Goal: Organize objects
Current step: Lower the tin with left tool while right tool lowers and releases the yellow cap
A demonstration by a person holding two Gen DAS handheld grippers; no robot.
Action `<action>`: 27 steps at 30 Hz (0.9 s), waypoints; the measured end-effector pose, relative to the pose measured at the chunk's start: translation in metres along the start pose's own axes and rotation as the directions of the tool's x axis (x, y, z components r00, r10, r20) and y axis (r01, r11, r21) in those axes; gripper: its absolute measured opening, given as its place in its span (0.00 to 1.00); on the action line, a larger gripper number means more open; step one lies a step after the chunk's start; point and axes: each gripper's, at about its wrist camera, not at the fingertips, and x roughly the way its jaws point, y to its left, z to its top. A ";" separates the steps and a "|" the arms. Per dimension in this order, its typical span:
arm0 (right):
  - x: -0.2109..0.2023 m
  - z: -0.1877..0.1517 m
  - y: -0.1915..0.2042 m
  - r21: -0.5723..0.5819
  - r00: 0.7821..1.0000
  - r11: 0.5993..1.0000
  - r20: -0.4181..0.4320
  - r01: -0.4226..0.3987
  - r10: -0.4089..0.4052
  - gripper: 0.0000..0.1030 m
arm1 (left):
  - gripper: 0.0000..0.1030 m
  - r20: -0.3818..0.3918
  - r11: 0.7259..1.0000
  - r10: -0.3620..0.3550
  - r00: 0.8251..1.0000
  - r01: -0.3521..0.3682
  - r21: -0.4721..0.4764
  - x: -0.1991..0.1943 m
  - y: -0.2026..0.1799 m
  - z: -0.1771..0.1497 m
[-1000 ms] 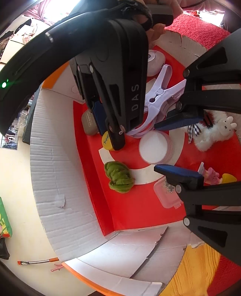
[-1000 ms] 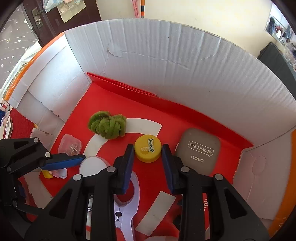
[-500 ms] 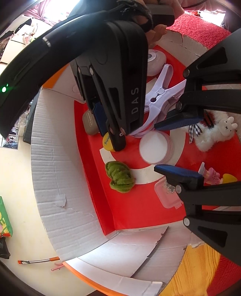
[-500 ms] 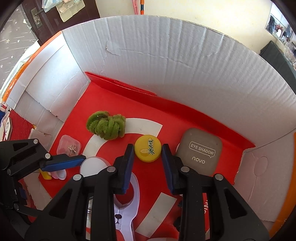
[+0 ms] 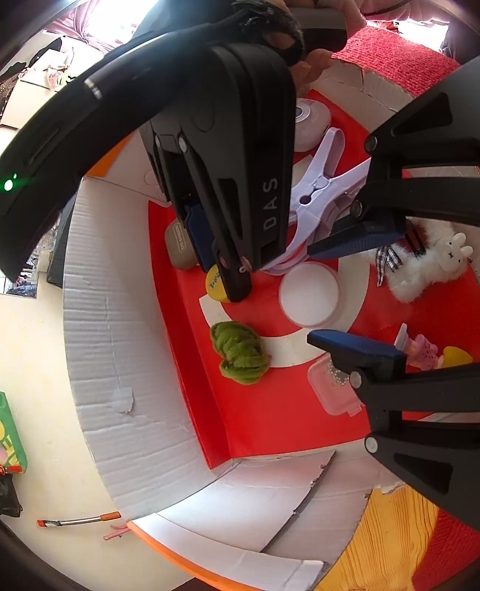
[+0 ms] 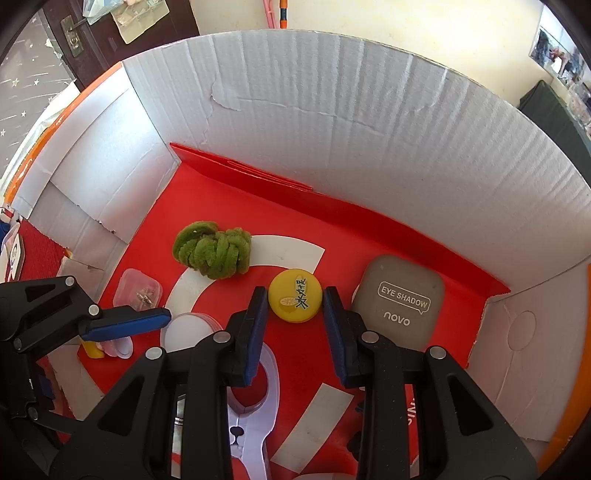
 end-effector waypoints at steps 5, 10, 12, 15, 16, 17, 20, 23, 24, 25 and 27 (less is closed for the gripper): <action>-0.004 -0.004 -0.003 -0.001 1.000 1.000 -0.001 0.001 -0.001 0.29 | 0.41 0.003 1.000 0.003 1.000 -0.003 -0.001 -0.003 0.000 -0.003; -0.008 -0.007 -0.009 0.002 1.000 1.000 -0.002 0.001 -0.001 0.29 | 0.41 0.010 1.000 0.006 1.000 -0.006 -0.003 -0.008 0.001 -0.007; -0.008 -0.007 -0.013 0.001 1.000 1.000 -0.002 -0.002 0.002 0.29 | 0.41 0.012 1.000 0.008 1.000 -0.008 -0.004 -0.010 0.002 -0.009; -0.010 -0.008 -0.016 0.001 1.000 1.000 -0.002 -0.001 0.001 0.29 | 0.41 0.015 1.000 0.012 1.000 -0.012 -0.003 -0.014 0.002 -0.012; -0.010 -0.009 -0.017 0.000 1.000 1.000 -0.004 -0.001 0.001 0.29 | 0.41 0.016 1.000 0.012 1.000 -0.012 -0.003 -0.015 0.002 -0.013; -0.011 -0.010 -0.019 0.000 1.000 1.000 -0.003 0.000 0.000 0.29 | 0.41 0.017 1.000 0.012 1.000 -0.012 -0.002 -0.016 0.002 -0.014; -0.014 -0.012 -0.024 0.005 1.000 1.000 -0.003 0.000 0.000 0.29 | 0.41 0.019 1.000 0.014 1.000 -0.014 -0.001 -0.018 0.002 -0.017; -0.016 -0.015 -0.028 0.006 1.000 1.000 -0.003 -0.003 0.003 0.30 | 0.41 0.019 1.000 0.014 1.000 -0.014 -0.001 -0.020 -0.001 -0.019; -0.017 -0.015 -0.029 0.006 1.000 1.000 -0.004 -0.004 0.004 0.30 | 0.41 0.019 1.000 0.014 1.000 -0.014 0.000 -0.021 0.002 -0.019; -0.018 -0.017 -0.031 0.006 1.000 1.000 -0.003 -0.004 0.004 0.31 | 0.41 0.018 1.000 0.014 1.000 -0.014 -0.001 -0.021 0.002 -0.018; -0.020 -0.019 -0.033 0.002 1.000 1.000 -0.003 -0.011 0.011 0.35 | 0.41 0.018 1.000 0.014 1.000 -0.014 -0.002 -0.023 0.001 -0.020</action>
